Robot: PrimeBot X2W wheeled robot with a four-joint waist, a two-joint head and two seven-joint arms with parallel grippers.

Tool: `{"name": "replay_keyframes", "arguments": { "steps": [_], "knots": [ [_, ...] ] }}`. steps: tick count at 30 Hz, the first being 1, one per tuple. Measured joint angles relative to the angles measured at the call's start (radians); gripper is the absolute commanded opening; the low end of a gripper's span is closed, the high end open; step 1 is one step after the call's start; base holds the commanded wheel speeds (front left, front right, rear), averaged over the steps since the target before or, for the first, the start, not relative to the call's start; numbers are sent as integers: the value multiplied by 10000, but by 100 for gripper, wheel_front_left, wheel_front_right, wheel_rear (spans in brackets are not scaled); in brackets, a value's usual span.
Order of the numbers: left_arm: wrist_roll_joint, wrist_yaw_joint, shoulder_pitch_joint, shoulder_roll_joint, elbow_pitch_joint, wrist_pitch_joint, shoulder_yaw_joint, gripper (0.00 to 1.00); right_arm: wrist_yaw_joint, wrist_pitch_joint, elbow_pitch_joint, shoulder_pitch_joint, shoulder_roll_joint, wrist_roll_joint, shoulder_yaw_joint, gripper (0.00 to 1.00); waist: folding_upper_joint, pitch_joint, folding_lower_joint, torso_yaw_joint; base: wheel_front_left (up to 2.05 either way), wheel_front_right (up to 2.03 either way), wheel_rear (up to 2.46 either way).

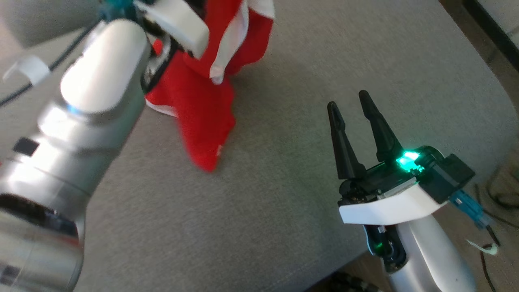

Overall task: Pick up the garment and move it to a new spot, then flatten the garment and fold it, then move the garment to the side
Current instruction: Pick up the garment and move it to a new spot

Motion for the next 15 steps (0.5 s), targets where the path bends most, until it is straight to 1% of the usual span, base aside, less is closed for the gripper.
{"name": "replay_keyframes", "arguments": {
  "steps": [3, 6, 10, 15],
  "knots": [
    [102, -128, -417, -151, 853, -253, -12, 100, 0, 0, -67, 1, 0, 17, 6, 100, 0, 432, 2, -337, 0, 0, 0],
    [13, -303, -426, -242, 1425, -573, -15, 100, 0, 0, -52, 4, 2, 8, -29, 100, 0, 708, 3, -431, 0, 0, 0],
    [0, -389, -425, -267, 1756, -876, 12, 100, 0, 0, 33, -3, 2, -197, -150, 100, 0, 752, 1, -64, 0, 0, 0],
    [8, -428, -193, -113, 1630, -1043, 96, 100, 0, 0, 245, -2, 4, -581, -569, 100, 0, 511, -1, 811, 0, 0, 0]
  ]
}}
